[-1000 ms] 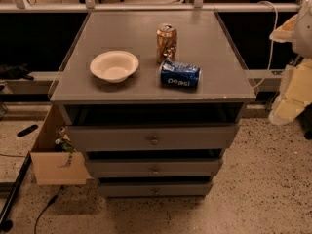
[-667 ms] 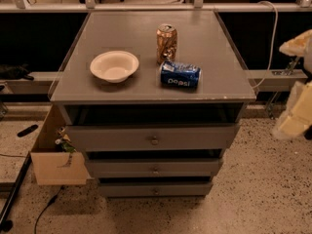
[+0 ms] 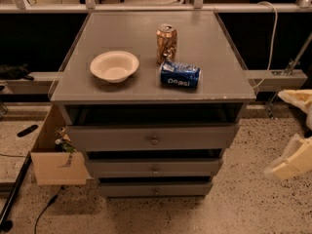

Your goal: Open top drawer

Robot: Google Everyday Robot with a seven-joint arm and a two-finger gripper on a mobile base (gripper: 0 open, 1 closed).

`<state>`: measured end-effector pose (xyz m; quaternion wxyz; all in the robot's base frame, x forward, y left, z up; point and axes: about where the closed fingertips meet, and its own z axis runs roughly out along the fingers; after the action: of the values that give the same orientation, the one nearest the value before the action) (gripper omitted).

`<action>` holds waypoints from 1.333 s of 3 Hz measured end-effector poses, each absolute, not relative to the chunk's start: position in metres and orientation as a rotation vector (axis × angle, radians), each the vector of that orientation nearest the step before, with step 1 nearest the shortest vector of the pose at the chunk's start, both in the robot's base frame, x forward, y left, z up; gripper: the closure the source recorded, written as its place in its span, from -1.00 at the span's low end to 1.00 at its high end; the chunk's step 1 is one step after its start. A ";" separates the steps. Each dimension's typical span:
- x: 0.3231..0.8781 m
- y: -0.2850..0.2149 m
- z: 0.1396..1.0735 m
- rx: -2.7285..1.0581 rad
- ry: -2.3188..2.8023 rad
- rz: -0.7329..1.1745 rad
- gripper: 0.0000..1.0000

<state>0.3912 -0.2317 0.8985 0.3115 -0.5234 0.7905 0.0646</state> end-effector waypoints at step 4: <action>0.400 -0.192 0.848 -1.505 1.955 0.219 -1.00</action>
Offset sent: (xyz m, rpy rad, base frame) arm 0.0148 0.0568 -0.0809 -0.0236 0.0141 0.2250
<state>0.3998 -0.1918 0.8475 0.3260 -0.5744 0.7462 0.0837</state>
